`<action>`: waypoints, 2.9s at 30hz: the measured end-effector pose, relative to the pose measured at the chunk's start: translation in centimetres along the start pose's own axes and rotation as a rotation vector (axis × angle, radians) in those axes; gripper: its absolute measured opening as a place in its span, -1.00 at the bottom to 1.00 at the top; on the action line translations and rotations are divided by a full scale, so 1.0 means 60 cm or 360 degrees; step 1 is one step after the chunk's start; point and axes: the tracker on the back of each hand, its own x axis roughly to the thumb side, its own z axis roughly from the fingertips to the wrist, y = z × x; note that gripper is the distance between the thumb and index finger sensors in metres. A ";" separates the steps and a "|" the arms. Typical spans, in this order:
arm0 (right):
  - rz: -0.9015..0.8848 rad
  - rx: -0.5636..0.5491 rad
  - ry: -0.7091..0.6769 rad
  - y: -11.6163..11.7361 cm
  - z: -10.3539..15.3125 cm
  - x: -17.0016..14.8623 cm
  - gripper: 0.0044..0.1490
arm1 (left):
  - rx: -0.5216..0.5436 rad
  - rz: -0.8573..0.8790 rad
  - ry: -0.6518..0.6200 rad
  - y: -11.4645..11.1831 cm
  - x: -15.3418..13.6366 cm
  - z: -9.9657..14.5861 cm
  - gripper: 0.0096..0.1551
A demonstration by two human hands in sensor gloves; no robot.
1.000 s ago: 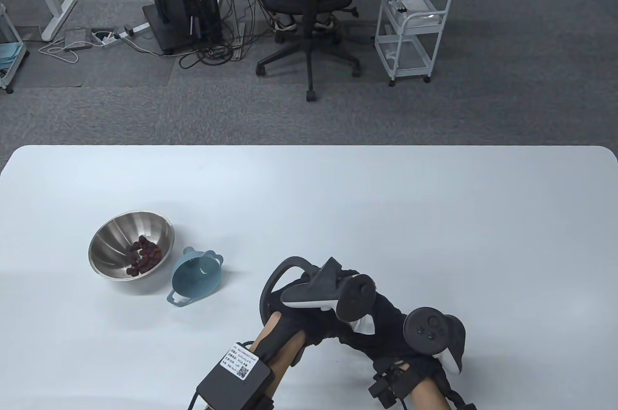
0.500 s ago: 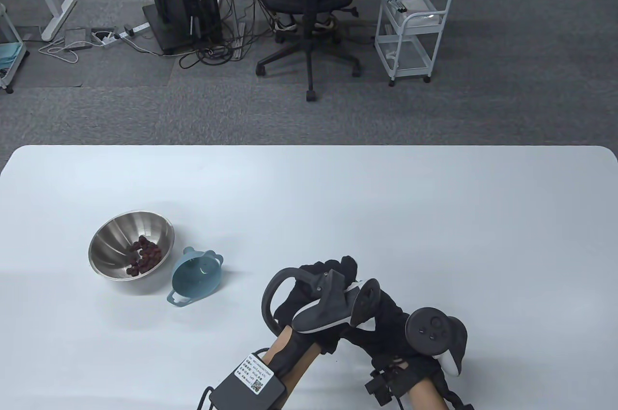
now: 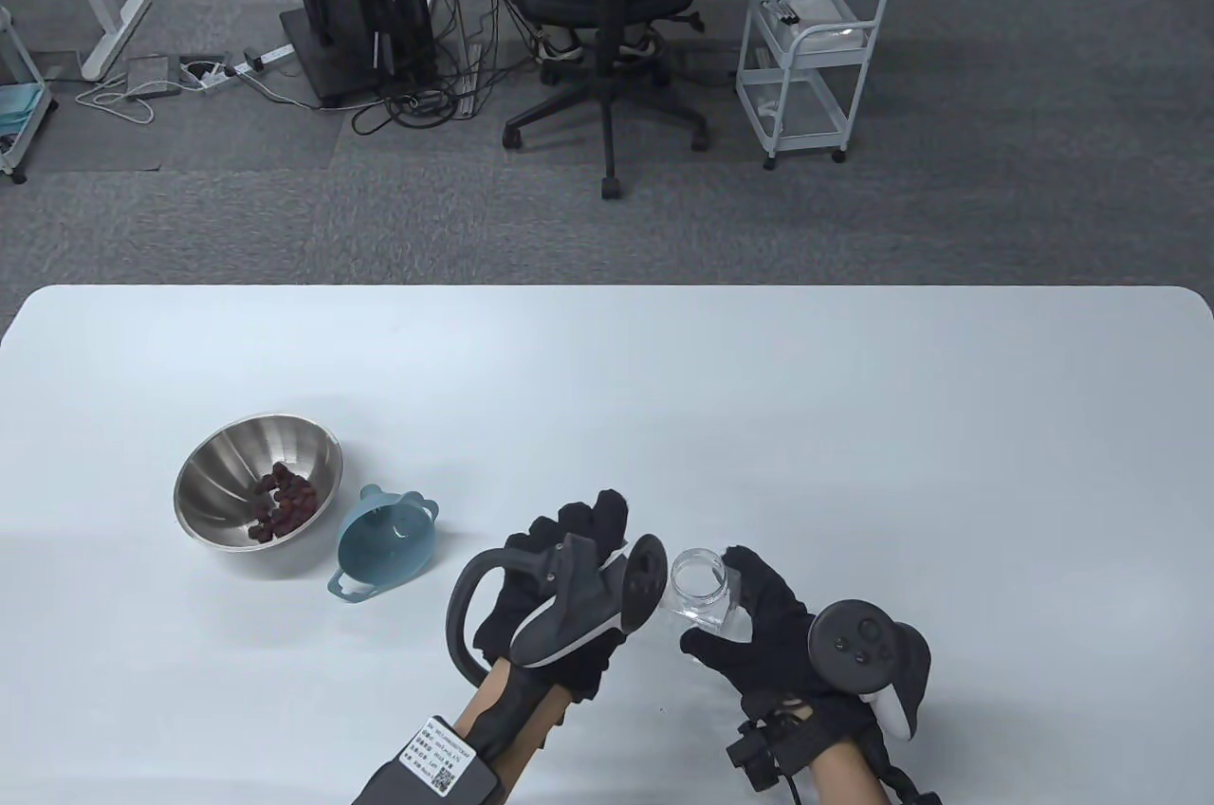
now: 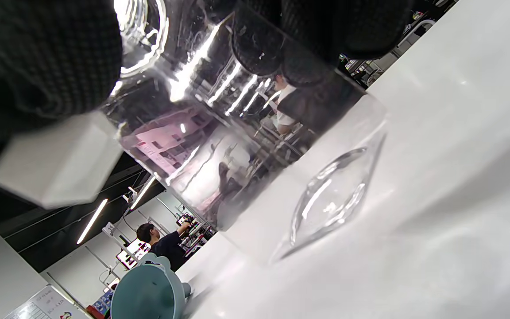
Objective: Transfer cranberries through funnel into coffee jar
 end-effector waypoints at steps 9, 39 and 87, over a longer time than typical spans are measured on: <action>-0.0008 -0.0002 -0.0005 0.000 0.000 0.001 0.22 | -0.0349 -0.0027 -0.0120 -0.156 -0.002 0.006 -0.02; 0.0001 -0.0184 0.0121 -0.029 -0.074 0.030 0.24 | 0.0356 0.1291 -0.0236 -0.144 -0.106 0.034 -0.02; 0.0175 -0.0037 0.0422 -0.010 -0.130 -0.021 0.35 | 0.0424 0.1085 -0.0008 -0.102 -0.193 0.026 -0.16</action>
